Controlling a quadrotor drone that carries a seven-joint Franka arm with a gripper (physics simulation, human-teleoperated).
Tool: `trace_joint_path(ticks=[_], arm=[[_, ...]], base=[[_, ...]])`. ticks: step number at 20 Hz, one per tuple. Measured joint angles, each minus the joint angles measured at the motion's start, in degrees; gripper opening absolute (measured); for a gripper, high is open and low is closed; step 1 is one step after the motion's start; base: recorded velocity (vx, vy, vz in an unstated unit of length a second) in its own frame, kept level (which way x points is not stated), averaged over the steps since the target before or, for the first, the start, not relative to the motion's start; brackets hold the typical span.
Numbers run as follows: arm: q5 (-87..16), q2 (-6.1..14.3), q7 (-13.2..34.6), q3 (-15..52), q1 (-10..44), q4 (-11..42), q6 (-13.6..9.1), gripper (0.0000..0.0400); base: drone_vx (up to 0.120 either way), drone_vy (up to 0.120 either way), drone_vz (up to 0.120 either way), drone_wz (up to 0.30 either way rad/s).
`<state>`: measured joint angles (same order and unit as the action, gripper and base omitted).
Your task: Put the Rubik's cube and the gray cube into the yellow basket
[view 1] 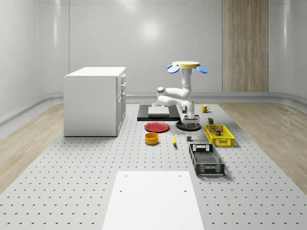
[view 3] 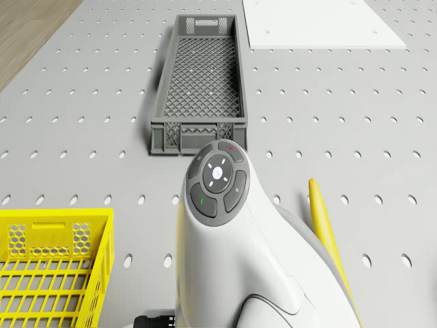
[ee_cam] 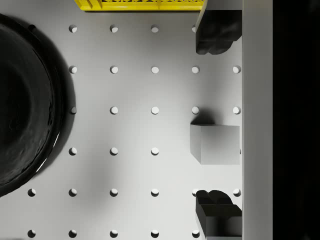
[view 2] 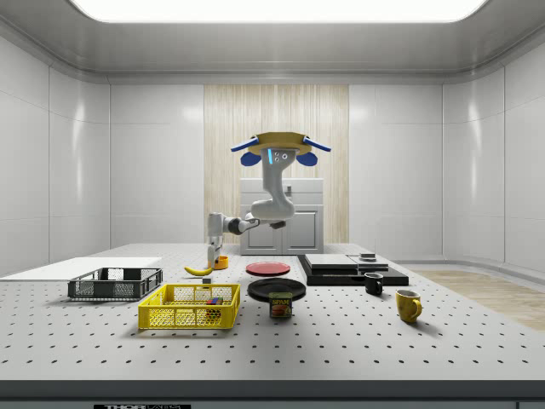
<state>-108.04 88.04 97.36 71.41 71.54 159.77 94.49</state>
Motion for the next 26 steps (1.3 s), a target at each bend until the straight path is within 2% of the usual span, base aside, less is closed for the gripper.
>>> trace_joint_path(ticks=[5, 9, 14, 19, 23, 26], arm=[[0.0, 0.0, 0.0, 0.0, 0.0, 0.0, 0.0, 0.0400], [0.0, -0.1, 0.0, 0.0, 0.0, 0.0, -0.1, 0.0400], [0.0, -0.1, 0.0, 0.0, 0.0, 0.0, -0.1, 0.0400], [-0.1, -0.1, 0.0, 0.0, 0.0, 0.0, -0.1, 0.0400], [-0.1, -0.2, 0.0, 0.0, -0.1, 0.0, -0.1, 0.0400], [-0.1, -0.2, 0.0, 0.0, -0.1, 0.0, -0.2, 0.0400]], base=[[0.000, -0.104, 0.000, 0.000], [0.000, 0.060, 0.000, 0.000], [0.008, 0.000, -0.112, 0.000], [0.112, 0.000, -0.120, 0.000], [0.000, 0.000, -0.110, 0.000], [0.093, 0.000, -0.013, 0.000]])
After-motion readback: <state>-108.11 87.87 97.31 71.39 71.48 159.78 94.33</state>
